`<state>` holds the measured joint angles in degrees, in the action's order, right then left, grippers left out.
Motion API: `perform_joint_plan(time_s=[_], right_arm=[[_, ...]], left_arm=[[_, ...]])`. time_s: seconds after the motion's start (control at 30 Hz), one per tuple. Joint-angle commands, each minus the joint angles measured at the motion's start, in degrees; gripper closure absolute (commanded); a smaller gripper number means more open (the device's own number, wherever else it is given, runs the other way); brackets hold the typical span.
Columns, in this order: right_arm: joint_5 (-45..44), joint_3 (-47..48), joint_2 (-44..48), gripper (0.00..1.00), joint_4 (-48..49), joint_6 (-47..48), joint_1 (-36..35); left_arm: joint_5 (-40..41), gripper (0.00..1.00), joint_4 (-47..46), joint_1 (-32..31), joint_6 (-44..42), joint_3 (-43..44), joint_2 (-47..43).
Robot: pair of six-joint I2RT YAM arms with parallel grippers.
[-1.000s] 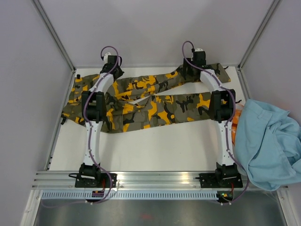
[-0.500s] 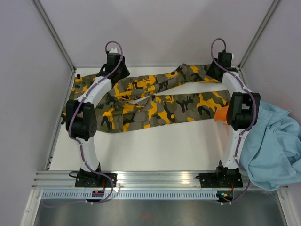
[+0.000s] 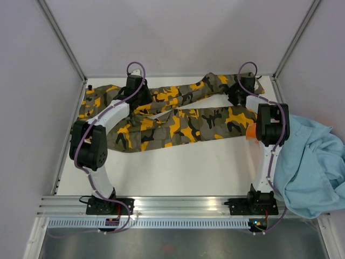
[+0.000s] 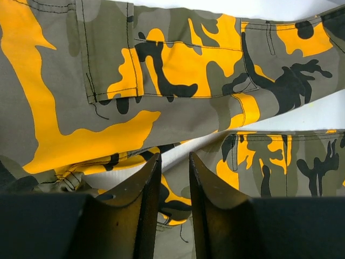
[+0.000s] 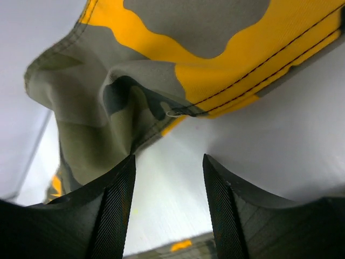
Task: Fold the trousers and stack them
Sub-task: Flatten the trousers out
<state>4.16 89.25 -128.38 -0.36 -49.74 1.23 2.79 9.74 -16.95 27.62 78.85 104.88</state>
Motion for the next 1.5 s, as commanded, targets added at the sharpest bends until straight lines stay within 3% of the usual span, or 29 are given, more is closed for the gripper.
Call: perform_joint_plan(time_s=[0.0, 0.4, 0.6, 0.9, 1.03, 1.17, 1.47], right_arm=[[1.3, -2.6, -2.6, 0.4, 11.0, -10.9, -1.0], [-2.4, -6.6, -5.2, 0.43, 16.9, -24.5, -6.2], [-8.0, -16.1, -0.9, 0.67, 20.1, -31.8, -7.0], [-7.2, -16.0, -2.0, 0.71, 20.0, -34.1, -7.2], [-10.8, -18.8, 1.9, 0.8, 21.3, -33.6, -7.8], [-12.2, -20.0, 5.4, 0.8, 19.3, -28.5, -7.9], [-11.3, -25.4, 7.2, 0.82, 24.3, -28.9, -9.7]], left_arm=[[-0.2, 0.66, -2.4, 0.0, 1.4, -0.6, -3.0], [1.8, 0.61, -2.5, 0.1, 0.2, -2.3, -6.0], [1.6, 0.61, -2.7, 0.0, 0.5, -2.9, -6.5], [1.6, 0.61, -3.1, 0.0, 0.6, -3.7, -6.7], [1.7, 0.61, -3.1, 0.1, 0.3, -3.6, -6.9], [1.5, 0.61, -3.2, 0.1, 0.5, -3.6, -6.6], [-0.7, 0.61, -4.2, 0.1, 1.6, -3.6, -5.6]])
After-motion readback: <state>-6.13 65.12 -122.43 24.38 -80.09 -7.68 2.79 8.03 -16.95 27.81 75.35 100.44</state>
